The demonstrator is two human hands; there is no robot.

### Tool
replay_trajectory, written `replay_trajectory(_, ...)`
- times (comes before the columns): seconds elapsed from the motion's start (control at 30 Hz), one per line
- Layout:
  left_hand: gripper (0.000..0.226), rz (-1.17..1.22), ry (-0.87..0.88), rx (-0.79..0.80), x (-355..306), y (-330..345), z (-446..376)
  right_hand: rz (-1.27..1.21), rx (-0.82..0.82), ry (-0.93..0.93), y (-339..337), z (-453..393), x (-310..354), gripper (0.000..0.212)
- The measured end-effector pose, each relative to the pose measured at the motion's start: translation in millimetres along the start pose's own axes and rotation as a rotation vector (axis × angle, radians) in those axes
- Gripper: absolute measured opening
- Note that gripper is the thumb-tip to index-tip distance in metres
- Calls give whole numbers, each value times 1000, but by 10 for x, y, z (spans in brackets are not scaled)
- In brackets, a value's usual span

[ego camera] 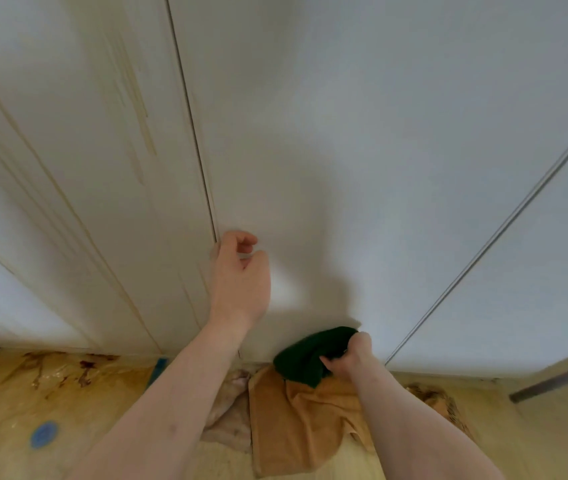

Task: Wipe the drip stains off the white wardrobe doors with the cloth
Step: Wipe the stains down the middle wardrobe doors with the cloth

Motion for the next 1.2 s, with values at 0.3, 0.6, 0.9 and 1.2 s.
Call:
replay_trajectory(0.3, 32, -22, -6, 2, -53, -6, 71, -1, -66, -267, -436, 473, 649, 59)
replay_trajectory(0.6, 28, -71, 17, 68, -53, -98, 84, 129, -79, -326, -206, 536, 529, 52)
replay_trajectory(0.9, 28, -37, 8, 84, 12, -240, 0, 51, 62, -141, 479, 440, -301, 58)
replay_trajectory(1.2, 26, -19, 53, 29, 86, -410, 3, 195, 351, -13, 1369, 531, -1289, 35)
Point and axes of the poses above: each hand's wrist, its own z-axis away from the middle knuckle, its own y-axis out of the palm, x = y × z, the point moved 1 cm from there along -z, towards the middle knuckle, and after that the axes turned 8 degrees about x, right-handed, at the moved point
